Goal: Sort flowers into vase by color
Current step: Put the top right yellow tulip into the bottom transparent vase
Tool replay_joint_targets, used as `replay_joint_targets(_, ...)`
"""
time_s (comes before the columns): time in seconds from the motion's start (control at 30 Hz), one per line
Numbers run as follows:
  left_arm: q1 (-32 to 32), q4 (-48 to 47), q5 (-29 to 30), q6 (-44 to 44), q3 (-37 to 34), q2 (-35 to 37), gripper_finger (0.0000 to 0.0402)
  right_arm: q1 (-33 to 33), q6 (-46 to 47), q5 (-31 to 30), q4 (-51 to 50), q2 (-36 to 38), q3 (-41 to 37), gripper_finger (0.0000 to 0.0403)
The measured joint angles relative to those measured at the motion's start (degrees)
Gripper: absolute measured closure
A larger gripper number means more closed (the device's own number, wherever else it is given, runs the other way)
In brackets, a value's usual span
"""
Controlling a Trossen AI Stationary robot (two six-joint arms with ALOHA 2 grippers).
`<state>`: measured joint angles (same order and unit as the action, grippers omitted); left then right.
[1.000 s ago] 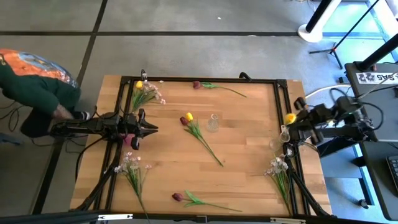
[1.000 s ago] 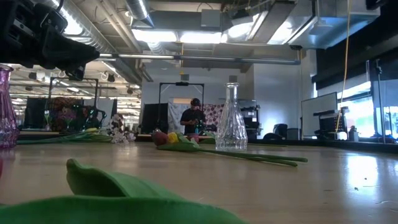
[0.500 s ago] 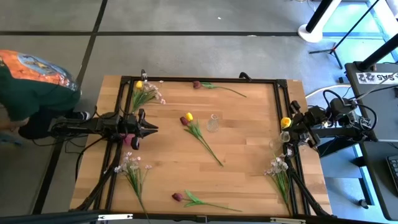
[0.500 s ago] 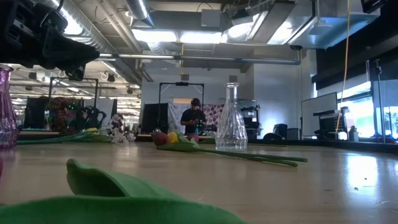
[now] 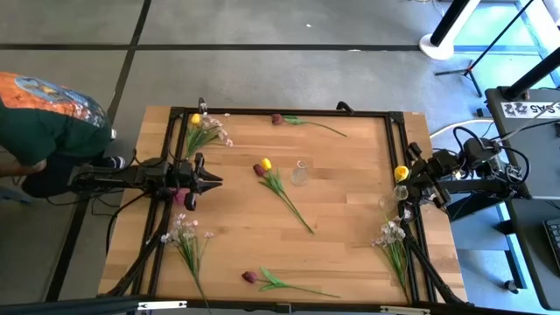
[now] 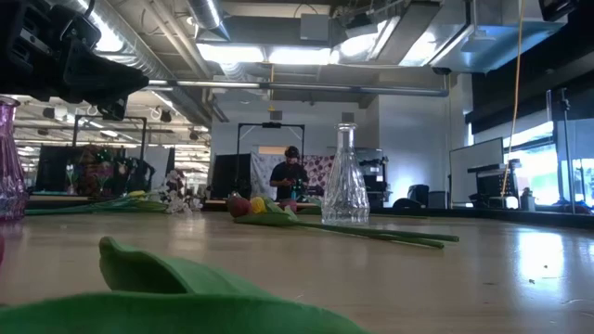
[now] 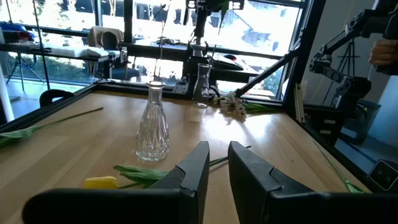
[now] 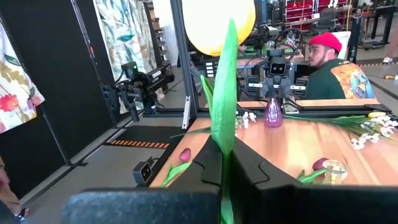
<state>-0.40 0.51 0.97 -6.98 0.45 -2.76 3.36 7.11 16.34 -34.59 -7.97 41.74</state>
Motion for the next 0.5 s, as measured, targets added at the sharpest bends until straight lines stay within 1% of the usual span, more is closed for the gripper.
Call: replay_joint_targets(0.5,-0.01,0.00,0.00,0.00,0.00,-0.02,0.0344,0.00,3.71,-0.26,-3.50,0.00,0.00,0.0398)
